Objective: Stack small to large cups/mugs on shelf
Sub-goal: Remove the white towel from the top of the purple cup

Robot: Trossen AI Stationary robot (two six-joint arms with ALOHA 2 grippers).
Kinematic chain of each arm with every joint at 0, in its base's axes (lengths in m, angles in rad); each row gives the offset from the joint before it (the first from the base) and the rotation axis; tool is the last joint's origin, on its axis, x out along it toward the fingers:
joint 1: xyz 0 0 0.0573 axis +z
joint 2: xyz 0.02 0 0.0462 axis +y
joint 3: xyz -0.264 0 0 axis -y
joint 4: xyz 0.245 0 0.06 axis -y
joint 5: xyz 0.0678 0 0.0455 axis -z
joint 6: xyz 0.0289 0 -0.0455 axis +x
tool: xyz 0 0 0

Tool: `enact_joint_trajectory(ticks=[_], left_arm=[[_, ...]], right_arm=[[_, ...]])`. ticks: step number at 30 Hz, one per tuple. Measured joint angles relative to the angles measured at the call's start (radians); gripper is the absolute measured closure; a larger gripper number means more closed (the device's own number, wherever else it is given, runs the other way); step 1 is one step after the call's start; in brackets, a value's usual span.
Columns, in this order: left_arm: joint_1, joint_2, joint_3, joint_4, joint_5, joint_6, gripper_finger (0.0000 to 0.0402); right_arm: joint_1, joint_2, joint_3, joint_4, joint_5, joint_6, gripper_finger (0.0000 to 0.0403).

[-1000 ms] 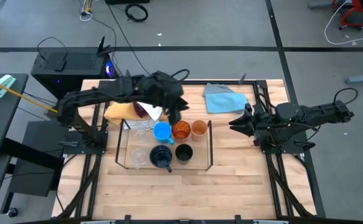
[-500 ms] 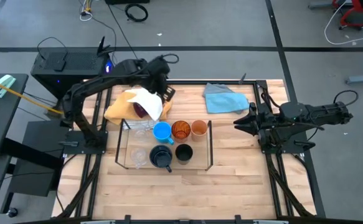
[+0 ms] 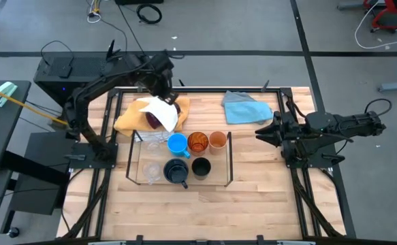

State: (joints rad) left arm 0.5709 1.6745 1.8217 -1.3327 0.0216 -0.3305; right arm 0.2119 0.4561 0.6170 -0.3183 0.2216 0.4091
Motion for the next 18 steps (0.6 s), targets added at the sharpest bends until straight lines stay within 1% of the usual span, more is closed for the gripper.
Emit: enact_joint_trajectory(ticks=[2, 7, 12, 15, 18], left_arm=[[0.037, 0.0, 0.0, 0.001, 0.036, 0.013, 0.033], [0.112, 0.0, 0.0, -0.005, 0.165, 0.085, 0.0324], [0.155, 0.0, -0.002, -0.002, 0.181, 0.154, 0.0328], [0.19, -0.003, -0.05, 0.015, 0.189, 0.18, 0.0332], [0.217, -0.002, -0.133, 0.017, 0.244, 0.194, 0.0332]], right_arm=[[0.0, 0.0, 0.0, -0.002, 0.023, 0.013, 0.0296], [0.0, 0.0, 0.0, -0.007, 0.071, 0.038, 0.0296], [0.0, 0.0, 0.0, -0.025, 0.116, 0.086, 0.0296], [0.0, 0.0, 0.0, -0.052, 0.142, 0.108, 0.0296], [-0.001, 0.0, 0.0, -0.056, 0.149, 0.116, 0.0296]])
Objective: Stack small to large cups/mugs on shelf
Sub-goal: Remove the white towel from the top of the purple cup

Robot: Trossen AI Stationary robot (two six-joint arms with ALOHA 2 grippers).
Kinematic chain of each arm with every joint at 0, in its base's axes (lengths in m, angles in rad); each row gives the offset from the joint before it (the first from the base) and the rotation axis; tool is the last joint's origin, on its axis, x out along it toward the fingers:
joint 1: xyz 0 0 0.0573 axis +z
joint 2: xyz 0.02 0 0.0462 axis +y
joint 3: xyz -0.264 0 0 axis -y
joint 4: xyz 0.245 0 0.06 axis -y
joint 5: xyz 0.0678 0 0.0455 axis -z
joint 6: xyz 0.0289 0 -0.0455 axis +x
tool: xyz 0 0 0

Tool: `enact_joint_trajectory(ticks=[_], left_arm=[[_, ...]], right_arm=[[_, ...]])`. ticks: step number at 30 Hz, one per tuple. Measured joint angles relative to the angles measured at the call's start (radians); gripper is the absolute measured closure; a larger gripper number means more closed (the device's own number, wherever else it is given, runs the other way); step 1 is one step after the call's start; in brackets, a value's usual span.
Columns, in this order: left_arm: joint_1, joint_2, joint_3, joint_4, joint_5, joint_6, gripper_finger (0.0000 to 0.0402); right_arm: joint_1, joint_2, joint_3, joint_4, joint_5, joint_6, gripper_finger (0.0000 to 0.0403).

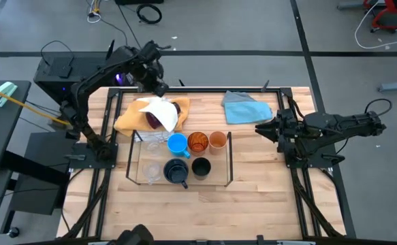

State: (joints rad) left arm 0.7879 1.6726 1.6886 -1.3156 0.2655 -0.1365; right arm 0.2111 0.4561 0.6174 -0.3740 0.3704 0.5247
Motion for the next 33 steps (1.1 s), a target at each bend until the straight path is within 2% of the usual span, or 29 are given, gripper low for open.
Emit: enact_joint_trajectory(ticks=[4, 8, 16, 22, 28, 33], left_arm=[[-0.004, 0.001, -0.116, 0.027, 0.059, 0.003, 0.0325], [-0.039, 0.001, -0.174, 0.078, 0.034, -0.042, 0.0315], [-0.105, 0.001, -0.179, 0.089, -0.051, -0.086, 0.0286], [-0.119, 0.001, -0.179, 0.074, -0.087, -0.053, 0.0245], [-0.119, 0.001, -0.179, 0.066, -0.09, -0.019, 0.0202], [-0.117, 0.003, -0.179, 0.064, -0.179, 0.023, 0.017]], right_arm=[[0.0, 0.0, 0.0, 0.0, 0.004, -0.001, 0.0296], [0.0, 0.0, 0.0, 0.0, 0.003, -0.006, 0.0296], [0.0, 0.0, 0.001, -0.038, -0.013, -0.008, 0.0296], [0.0, 0.0, 0.001, -0.061, -0.069, -0.011, 0.0296], [0.0, 0.0, 0.001, -0.06, -0.073, -0.011, 0.0296], [0.0, 0.0, 0.001, -0.052, -0.073, -0.003, 0.0296]])
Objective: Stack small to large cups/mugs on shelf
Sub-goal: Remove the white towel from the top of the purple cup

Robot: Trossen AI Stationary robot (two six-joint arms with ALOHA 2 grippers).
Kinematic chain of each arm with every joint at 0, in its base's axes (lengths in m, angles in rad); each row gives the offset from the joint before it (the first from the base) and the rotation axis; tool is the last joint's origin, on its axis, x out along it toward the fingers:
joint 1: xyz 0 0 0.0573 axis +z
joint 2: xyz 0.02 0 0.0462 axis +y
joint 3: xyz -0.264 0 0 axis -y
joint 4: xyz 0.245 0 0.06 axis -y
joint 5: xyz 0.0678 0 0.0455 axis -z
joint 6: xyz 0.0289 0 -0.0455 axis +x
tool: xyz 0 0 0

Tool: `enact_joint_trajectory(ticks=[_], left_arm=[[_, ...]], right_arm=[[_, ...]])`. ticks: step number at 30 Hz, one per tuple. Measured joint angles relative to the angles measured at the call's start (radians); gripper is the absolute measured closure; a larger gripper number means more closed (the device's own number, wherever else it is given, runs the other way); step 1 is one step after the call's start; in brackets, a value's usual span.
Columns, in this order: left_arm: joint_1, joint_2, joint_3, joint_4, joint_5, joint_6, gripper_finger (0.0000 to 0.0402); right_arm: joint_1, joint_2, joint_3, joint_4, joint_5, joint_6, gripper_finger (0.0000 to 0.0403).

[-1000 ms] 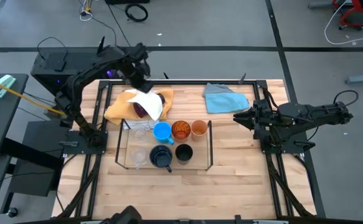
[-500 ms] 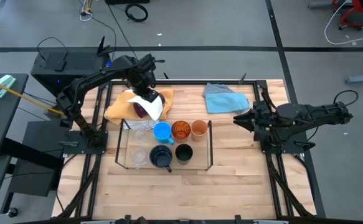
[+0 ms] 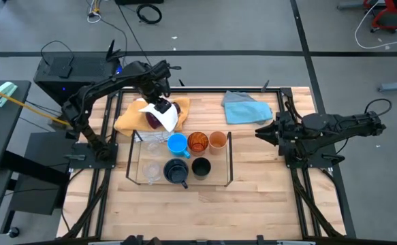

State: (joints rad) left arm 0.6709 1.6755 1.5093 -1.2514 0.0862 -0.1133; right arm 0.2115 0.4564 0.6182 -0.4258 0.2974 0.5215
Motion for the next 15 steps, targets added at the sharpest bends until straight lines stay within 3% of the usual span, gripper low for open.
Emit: enact_joint_trajectory(ticks=[7, 15], left_arm=[[0.0, 0.041, 0.001, -0.026, -0.023, 0.024, 0.0143], [0.0, 0.119, 0.0, -0.03, -0.041, 0.053, 0.0156]], right_arm=[[0.0, 0.0, 0.0, 0.03, 0.001, 0.021, 0.0296], [-0.007, 0.0, 0.0, 0.053, 0.004, 0.051, 0.0296]])
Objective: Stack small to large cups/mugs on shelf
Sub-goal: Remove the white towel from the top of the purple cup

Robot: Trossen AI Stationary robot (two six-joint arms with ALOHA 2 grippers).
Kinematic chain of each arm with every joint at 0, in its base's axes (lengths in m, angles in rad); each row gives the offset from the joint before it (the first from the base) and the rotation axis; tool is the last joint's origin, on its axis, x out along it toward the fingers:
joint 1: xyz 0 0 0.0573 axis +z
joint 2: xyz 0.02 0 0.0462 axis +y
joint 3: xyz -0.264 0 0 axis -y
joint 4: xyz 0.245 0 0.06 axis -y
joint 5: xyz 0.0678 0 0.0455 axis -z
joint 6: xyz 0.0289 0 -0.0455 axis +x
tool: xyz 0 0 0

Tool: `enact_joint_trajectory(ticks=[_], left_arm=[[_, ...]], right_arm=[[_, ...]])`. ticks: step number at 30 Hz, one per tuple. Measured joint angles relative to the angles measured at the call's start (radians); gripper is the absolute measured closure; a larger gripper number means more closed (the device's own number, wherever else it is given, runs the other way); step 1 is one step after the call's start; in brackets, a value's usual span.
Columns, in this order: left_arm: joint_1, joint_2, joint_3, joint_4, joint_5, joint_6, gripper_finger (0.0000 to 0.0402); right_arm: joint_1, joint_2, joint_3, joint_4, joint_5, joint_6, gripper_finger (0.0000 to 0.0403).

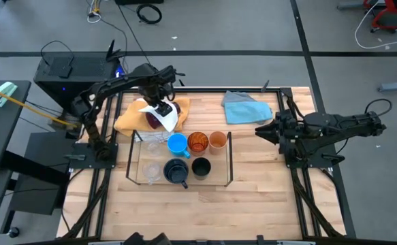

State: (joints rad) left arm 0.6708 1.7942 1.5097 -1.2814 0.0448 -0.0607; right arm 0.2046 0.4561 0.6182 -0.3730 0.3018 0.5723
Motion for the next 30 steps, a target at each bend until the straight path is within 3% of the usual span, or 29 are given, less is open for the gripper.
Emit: enact_joint_trajectory(ticks=[17, 23, 30], left_arm=[[-0.004, 0.065, 0.002, 0.008, -0.005, 0.015, 0.019], [-0.004, 0.064, 0.002, 0.011, -0.009, 0.021, 0.0247], [0.0, 0.064, 0.002, 0.018, -0.009, 0.042, 0.0344]], right_arm=[[-0.002, 0.001, 0.023, 0.001, 0.014, -0.004, 0.0296], [-0.002, 0.001, 0.023, 0.0, 0.015, -0.016, 0.0296], [-0.002, 0.001, 0.023, -0.001, 0.027, -0.018, 0.0296]])
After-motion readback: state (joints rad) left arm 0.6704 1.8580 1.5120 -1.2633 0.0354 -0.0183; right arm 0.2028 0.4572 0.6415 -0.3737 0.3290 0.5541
